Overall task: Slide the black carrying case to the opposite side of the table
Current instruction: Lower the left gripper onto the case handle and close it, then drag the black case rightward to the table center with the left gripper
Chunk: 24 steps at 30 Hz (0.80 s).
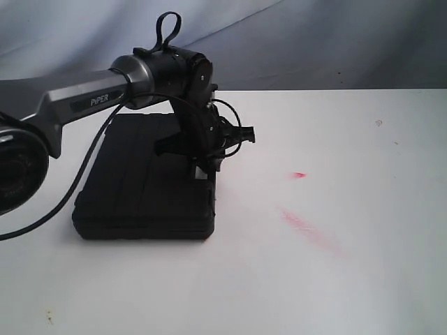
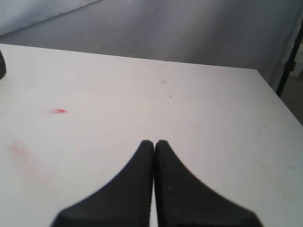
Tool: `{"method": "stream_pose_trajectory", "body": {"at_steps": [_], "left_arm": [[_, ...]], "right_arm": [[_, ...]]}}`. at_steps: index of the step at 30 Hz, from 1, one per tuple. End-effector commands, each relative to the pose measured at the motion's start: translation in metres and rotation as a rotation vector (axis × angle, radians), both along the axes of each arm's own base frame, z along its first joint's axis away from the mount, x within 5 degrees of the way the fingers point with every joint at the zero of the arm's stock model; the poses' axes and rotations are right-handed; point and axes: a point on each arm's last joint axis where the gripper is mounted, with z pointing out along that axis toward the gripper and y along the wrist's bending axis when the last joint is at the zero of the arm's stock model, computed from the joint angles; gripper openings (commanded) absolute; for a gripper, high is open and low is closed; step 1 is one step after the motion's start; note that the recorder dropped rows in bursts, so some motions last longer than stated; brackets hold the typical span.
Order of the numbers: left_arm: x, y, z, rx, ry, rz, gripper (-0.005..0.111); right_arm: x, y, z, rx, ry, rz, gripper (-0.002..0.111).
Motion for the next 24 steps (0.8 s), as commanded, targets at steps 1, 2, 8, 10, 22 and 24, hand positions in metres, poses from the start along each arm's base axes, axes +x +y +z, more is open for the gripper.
{"method": "stream_pose_trajectory", "body": {"at_steps": [1,2,8,10,22,24], "left_arm": [[-0.003,-0.02,0.014,-0.043,-0.011,-0.003,0.0],[-0.004,-0.023,0.012,-0.041,-0.004,-0.003,0.0],[-0.008,-0.044,0.004,-0.04,0.001,-0.023,0.0],[-0.007,-0.049,0.002,-0.047,-0.005,-0.021,0.0],[-0.013,-0.074,-0.003,-0.081,-0.002,-0.023,0.0],[-0.016,-0.078,-0.003,-0.094,0.011,-0.017,0.0]], "right_arm": [[0.0,0.0,0.0,0.005,0.0,0.002,0.0],[0.0,0.0,0.0,0.005,0.0,0.002,0.0],[0.0,0.0,0.0,0.005,0.0,0.002,0.0],[0.0,0.0,0.0,0.005,0.0,0.002,0.0],[0.0,0.0,0.0,0.005,0.0,0.002,0.0],[0.0,0.0,0.0,0.005,0.0,0.002,0.0]]}}
